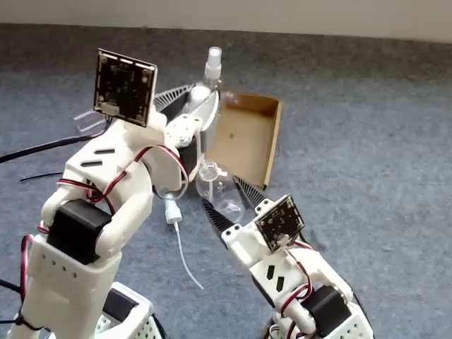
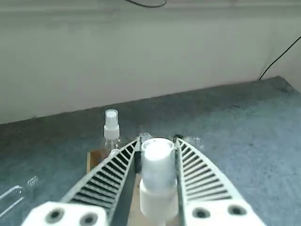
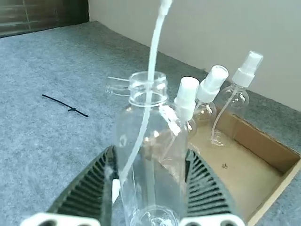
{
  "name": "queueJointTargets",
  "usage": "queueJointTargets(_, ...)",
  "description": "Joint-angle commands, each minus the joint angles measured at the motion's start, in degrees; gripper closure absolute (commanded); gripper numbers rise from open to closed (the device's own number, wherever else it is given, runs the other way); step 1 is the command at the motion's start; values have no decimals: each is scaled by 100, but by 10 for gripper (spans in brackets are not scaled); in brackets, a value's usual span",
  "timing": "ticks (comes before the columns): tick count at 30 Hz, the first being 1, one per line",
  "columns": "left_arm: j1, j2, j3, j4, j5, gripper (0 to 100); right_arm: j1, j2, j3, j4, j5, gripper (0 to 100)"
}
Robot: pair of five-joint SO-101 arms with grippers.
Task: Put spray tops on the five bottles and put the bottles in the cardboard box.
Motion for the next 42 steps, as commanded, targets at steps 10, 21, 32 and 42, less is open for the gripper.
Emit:
queueJointTargets(10, 576, -84, 505, 738, 0, 955, 224, -92, -57, -145, -158, 995)
queueJointTargets(21, 646, -1622, 576, 1213, -1116, 948, 224, -84, -57, -145, -158, 995)
queueJointTargets(32, 620, -1086, 681, 1345, -1125, 846, 207, -92, -48, -145, -141, 995)
queueJointTargets(42, -884, -1051, -127, 1134, -1090, 850, 207, -92, -40, -145, -141, 995)
